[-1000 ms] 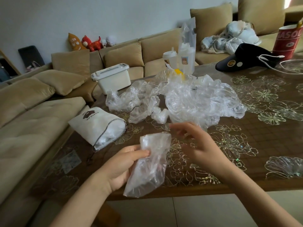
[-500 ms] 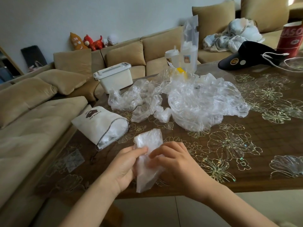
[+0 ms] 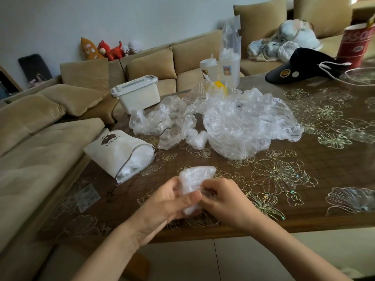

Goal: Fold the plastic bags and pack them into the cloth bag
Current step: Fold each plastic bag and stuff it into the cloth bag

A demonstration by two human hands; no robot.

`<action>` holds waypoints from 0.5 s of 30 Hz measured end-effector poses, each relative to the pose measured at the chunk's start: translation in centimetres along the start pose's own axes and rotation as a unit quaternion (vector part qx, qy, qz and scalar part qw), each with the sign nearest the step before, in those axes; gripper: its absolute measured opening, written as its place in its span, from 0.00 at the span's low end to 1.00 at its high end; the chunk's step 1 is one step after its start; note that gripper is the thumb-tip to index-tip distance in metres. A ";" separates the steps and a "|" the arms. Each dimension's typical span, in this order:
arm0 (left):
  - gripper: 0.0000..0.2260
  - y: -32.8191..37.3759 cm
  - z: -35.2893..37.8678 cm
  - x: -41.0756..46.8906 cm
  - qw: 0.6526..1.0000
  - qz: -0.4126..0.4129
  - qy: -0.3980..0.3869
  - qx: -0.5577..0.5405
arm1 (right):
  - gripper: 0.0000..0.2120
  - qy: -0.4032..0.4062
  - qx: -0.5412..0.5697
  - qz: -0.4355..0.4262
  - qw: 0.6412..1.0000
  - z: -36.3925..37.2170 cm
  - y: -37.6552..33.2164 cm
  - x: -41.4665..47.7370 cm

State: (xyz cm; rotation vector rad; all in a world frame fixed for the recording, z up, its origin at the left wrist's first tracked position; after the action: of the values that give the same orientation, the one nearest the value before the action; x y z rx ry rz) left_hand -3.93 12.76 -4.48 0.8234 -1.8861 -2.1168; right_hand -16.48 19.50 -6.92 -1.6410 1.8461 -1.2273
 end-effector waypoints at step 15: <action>0.19 0.7 -0.6 -0.5 0.994 -0.009 0.038 -0.105 | 0.20 -0.039 0.440 0.175 0.880 0.0 1.3 0.1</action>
State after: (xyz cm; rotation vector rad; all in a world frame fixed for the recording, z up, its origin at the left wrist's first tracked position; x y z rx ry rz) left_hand -3.36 12.32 -3.68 0.8640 -1.5915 -2.2126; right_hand -17.29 19.37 -7.95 -0.7928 1.1488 -1.4756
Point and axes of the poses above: each hand's wrist, its own x-axis towards the middle knuckle, its own z-axis out of the palm, y = z × x, the point moved 3 cm from there along x, towards the middle knuckle
